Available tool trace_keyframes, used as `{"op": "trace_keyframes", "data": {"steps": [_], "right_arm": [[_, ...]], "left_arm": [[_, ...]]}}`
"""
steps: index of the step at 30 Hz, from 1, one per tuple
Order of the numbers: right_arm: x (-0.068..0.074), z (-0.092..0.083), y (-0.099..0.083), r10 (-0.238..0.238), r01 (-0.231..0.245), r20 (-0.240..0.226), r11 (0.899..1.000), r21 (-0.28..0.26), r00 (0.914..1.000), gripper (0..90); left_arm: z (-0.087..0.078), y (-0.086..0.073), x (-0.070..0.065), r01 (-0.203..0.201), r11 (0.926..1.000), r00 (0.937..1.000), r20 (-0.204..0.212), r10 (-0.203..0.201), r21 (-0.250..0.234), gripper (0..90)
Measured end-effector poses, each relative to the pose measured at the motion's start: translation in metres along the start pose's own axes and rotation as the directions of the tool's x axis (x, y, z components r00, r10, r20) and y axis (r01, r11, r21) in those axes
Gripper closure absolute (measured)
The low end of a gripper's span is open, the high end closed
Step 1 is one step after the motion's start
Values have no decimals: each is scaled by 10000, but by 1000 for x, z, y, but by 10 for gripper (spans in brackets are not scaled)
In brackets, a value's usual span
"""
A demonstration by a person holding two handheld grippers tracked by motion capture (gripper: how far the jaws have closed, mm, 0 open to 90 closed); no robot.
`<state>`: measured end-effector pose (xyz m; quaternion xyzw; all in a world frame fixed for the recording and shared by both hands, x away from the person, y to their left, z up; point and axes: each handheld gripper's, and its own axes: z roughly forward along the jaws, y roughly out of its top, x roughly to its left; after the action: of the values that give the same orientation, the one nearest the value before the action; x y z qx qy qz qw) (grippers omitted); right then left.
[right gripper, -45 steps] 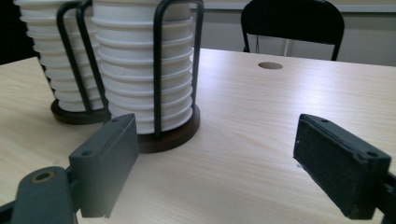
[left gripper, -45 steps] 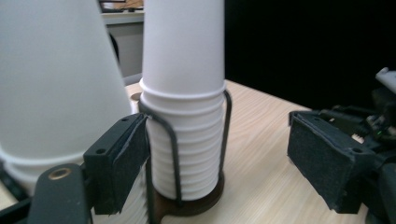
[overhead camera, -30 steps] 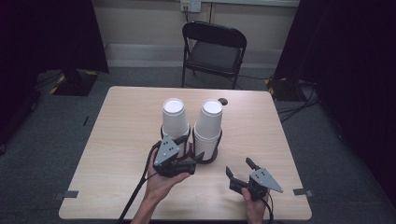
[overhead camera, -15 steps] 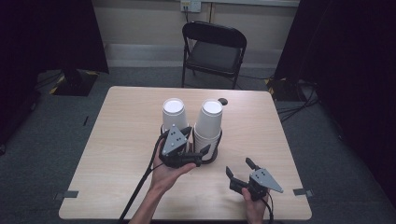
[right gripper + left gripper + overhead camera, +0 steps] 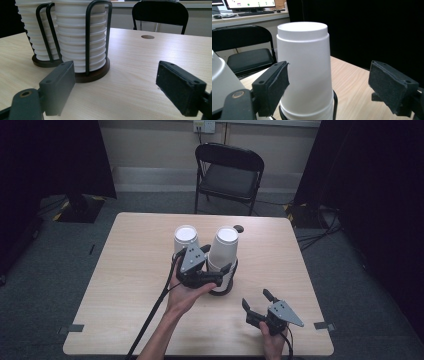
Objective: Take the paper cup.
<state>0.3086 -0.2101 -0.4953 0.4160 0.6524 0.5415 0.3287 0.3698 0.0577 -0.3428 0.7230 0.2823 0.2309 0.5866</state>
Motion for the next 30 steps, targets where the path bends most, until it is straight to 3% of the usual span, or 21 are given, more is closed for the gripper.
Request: {"op": "trace_keyframes", "data": {"steps": [6, 15, 23, 30], "right_arm": [[0, 0, 0, 16, -15, -45, 10000, 23, 10000, 152], [-1, 0, 0, 42, -42, -56, 10000, 17, 10000, 156], [-1, 0, 0, 56, -56, -14, 10000, 2, 10000, 156], [0, 0, 0, -13, 13, -34, 10000, 10, 10000, 156]], "left_arm": [[4, 5, 2, -88, 9998, 9998, -158, 91, 150, 167], [9, 13, 10, 237, 9997, 9995, -210, -237, -11, 174], [18, 21, 10, -298, 9995, 9979, -572, 295, -36, 184], [28, 27, 8, -447, 9989, 9966, -682, 455, 134, 184]]}}
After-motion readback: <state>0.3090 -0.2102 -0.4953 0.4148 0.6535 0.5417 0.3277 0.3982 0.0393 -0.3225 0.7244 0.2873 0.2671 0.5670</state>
